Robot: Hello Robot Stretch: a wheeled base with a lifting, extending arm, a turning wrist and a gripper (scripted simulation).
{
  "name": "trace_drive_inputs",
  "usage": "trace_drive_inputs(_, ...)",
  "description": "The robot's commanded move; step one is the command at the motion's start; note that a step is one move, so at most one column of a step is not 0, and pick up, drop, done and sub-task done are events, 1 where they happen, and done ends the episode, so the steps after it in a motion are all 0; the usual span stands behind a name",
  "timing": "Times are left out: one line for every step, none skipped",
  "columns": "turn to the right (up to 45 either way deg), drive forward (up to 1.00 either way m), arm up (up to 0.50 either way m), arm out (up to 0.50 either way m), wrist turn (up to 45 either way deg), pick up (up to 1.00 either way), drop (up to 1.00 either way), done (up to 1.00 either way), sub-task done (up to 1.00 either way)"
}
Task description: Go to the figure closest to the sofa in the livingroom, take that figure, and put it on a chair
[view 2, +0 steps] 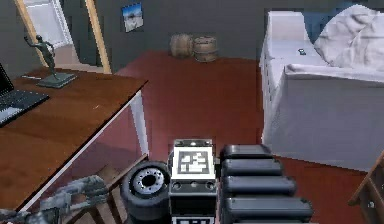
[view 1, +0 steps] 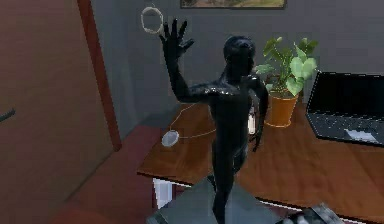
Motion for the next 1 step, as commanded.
trace_drive_inputs(0.0, 0.00, 0.00, 0.38, 0.0, 0.00, 0.00, 0.00, 0.00)
